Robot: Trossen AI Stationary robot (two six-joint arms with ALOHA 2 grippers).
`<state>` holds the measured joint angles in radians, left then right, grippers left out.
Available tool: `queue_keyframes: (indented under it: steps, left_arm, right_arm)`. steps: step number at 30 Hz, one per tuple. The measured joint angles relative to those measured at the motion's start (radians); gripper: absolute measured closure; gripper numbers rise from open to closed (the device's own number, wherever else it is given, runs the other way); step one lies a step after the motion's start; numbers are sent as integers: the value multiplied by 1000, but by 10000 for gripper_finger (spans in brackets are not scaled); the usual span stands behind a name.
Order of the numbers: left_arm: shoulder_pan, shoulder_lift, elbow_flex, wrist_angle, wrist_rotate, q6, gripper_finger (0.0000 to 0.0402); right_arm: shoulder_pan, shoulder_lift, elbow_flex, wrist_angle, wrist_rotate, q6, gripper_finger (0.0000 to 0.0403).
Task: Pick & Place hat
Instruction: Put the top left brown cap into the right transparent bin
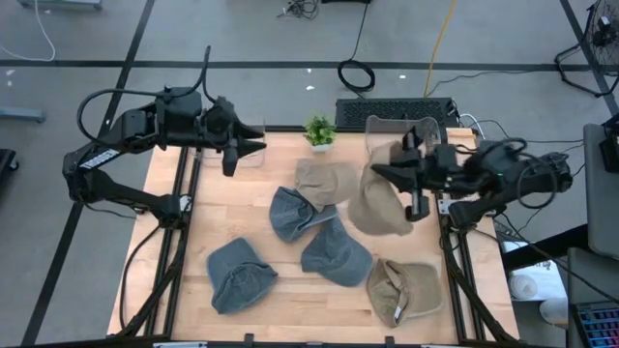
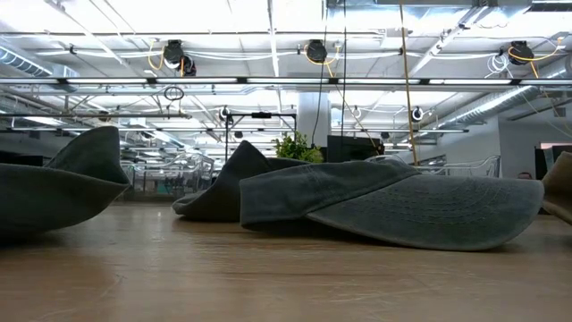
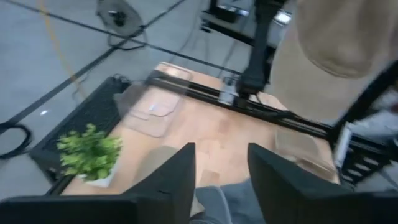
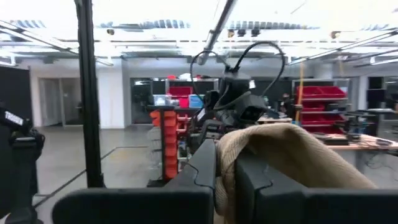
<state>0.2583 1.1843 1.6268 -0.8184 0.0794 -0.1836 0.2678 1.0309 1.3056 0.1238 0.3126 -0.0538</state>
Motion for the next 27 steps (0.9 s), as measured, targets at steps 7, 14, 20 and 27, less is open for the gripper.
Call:
queue_keyframes:
  steps: [7, 14, 20, 27]
  left_arm:
    - [47, -1, 0, -26, 6, -32, 153]
    - [69, -1, 0, -62, 6, -32, 75]
    - [69, -1, 0, -69, 6, -30, 41]
    - [69, -1, 0, -68, 4, -37, 28]
  right_arm:
    - [166, -52, 1, -125, 250, -95, 394]
    - [305, -48, 1, -131, 646, -311, 394]
    - [318, -38, 0, -112, 1029, -607, 394]
    - [206, -66, 0, -122, 1123, -815, 394]
